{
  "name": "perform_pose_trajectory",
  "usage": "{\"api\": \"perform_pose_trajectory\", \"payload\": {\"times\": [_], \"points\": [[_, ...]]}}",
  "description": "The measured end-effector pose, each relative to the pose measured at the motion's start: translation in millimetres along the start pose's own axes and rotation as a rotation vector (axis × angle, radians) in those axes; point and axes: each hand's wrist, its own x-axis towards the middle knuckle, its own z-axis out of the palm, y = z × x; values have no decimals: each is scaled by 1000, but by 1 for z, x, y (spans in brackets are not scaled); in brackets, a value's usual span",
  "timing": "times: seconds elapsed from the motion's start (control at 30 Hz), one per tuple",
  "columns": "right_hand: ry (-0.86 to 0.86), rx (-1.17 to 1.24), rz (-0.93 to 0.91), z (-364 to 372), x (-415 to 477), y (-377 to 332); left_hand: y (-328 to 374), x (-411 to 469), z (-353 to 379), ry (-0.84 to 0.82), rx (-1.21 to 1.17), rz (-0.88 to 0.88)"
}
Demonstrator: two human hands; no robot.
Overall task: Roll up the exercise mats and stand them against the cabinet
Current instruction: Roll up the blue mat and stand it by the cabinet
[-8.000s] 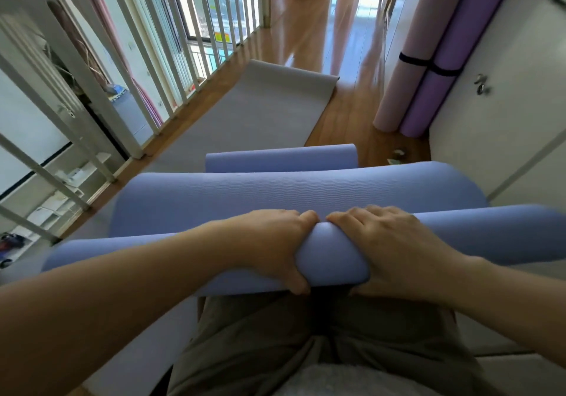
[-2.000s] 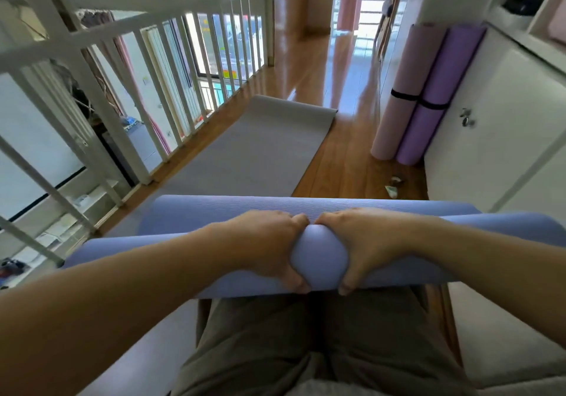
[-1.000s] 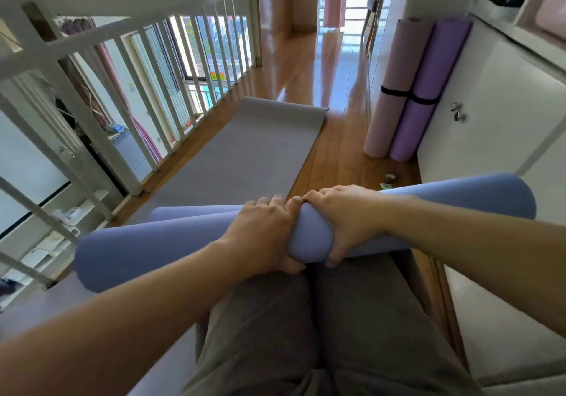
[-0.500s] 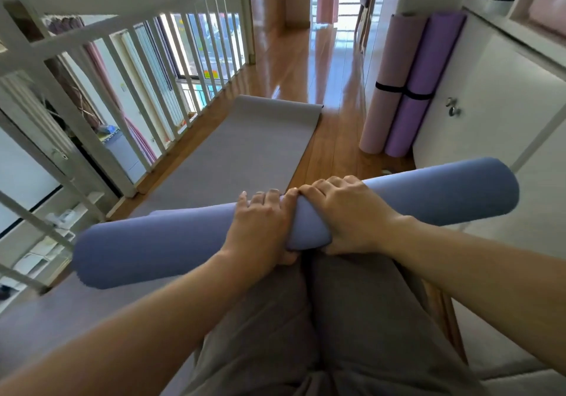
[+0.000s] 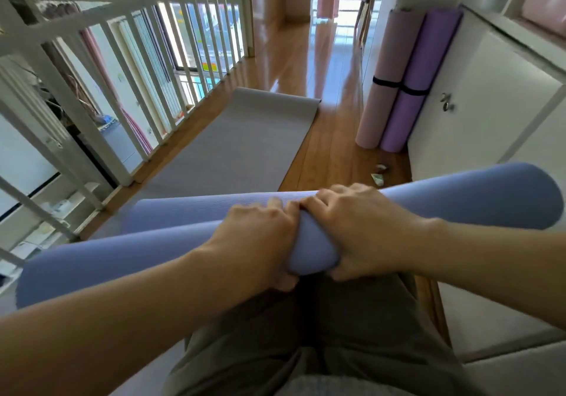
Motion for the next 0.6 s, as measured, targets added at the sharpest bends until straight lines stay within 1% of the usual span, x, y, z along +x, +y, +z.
{"api": "perform_pose_trajectory", "payload": {"times": [0.1, 0.23, 0.33, 0.4, 0.47, 0.5, 0.53, 0.6], "points": [[-46, 29, 25, 18, -6, -9, 9, -1, 14, -73, 13, 8], [-85, 99, 17, 17, 2, 3, 0, 9, 12, -125, -27, 29], [-111, 63, 5, 10, 9, 10, -14, 26, 15, -196, -83, 33], [-90, 19, 14, 12, 9, 12, -27, 40, 14, -301, -145, 54], [-97, 41, 28, 17, 10, 13, -38, 52, 9, -389, -307, 119], [-104, 66, 34, 18, 12, 15, -42, 56, 4, -411, -407, 141], [-118, 87, 36, 16, 17, 18, -45, 60, 1, -427, -460, 147], [-161, 128, 30, 10, 28, 26, -48, 62, 1, -425, -435, 94]]}}
